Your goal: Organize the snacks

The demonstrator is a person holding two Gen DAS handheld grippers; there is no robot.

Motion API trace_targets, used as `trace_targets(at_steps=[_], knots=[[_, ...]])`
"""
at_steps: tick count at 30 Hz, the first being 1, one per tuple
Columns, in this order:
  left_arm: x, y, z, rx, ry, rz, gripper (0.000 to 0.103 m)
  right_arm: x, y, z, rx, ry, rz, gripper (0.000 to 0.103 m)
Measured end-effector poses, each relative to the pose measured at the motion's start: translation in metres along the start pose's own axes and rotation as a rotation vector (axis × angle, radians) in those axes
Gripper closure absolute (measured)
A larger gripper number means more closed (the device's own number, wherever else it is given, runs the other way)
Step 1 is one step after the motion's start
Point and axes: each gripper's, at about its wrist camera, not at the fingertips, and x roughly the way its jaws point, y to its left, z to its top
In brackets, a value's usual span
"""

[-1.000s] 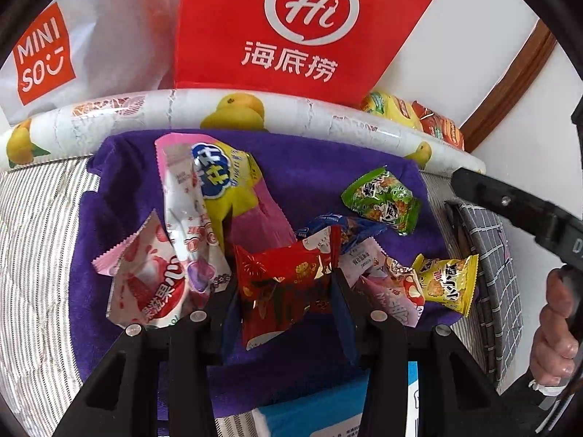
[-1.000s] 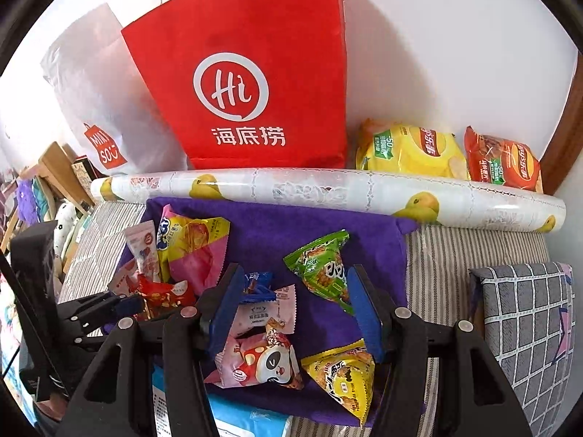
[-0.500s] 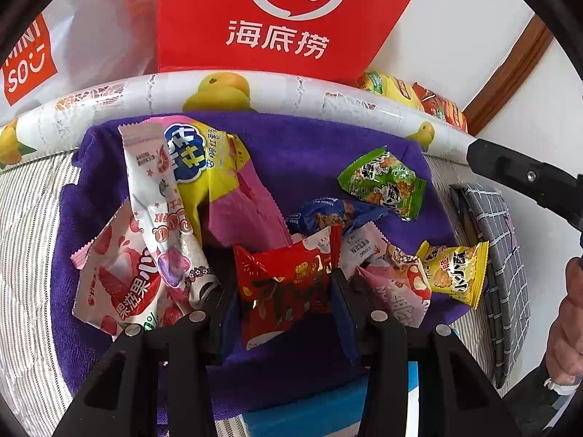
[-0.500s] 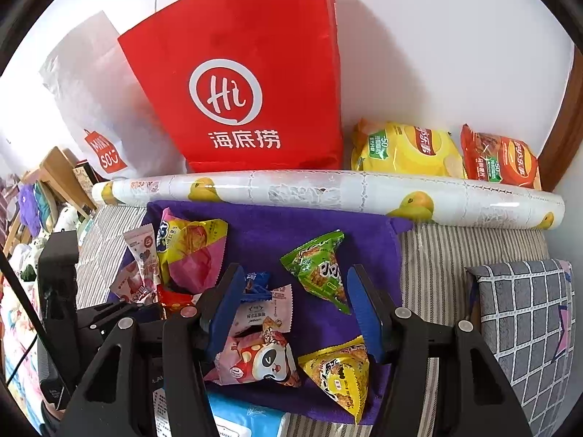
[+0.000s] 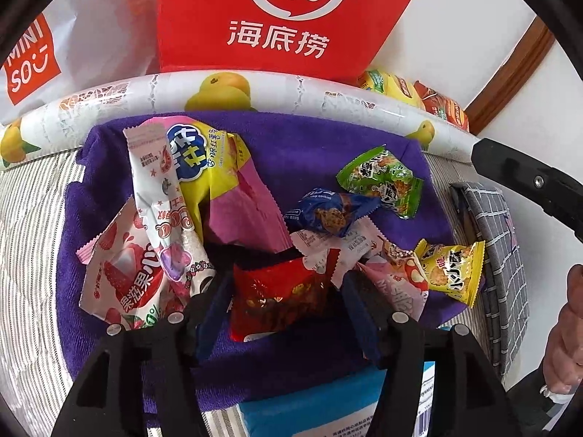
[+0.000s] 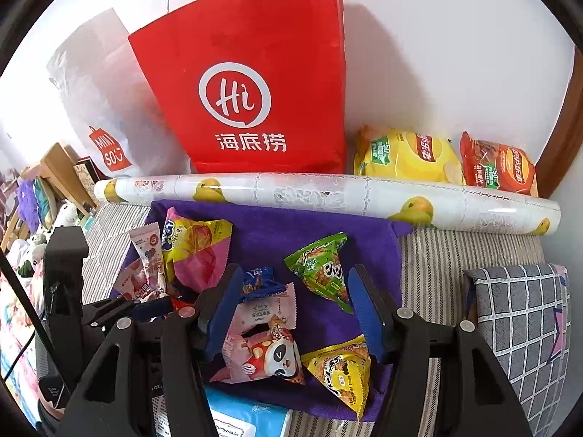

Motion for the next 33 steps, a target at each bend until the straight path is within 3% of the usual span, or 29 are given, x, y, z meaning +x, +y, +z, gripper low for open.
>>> trace_targets(at_steps=[6,14,17,25,29,33], knots=[[-0.017,-0.004,-0.003,0.010,-0.035,0.005,0.032,-0.007,0.001,0.000,0.000,-0.012,-0.010,0.038],[-0.046,-0.005,-0.010,0.023,-0.058,0.035,0.031,-0.026,0.013,0.000,-0.004,-0.052,-0.017,0.037],[-0.062,-0.005,-0.015,0.039,-0.067,0.048,0.028,-0.040,0.022,-0.006,-0.003,-0.077,-0.027,0.031],[-0.115,-0.017,-0.041,0.057,-0.144,0.070,0.022,-0.086,0.037,-0.044,0.035,-0.062,-0.055,0.029],[-0.147,-0.025,-0.061,0.062,-0.193,0.086,0.014,-0.117,0.040,-0.072,0.078,-0.075,-0.082,0.028],[-0.179,-0.035,-0.083,0.082,-0.253,0.119,0.005,-0.151,0.044,-0.102,0.117,-0.110,-0.136,0.016]])
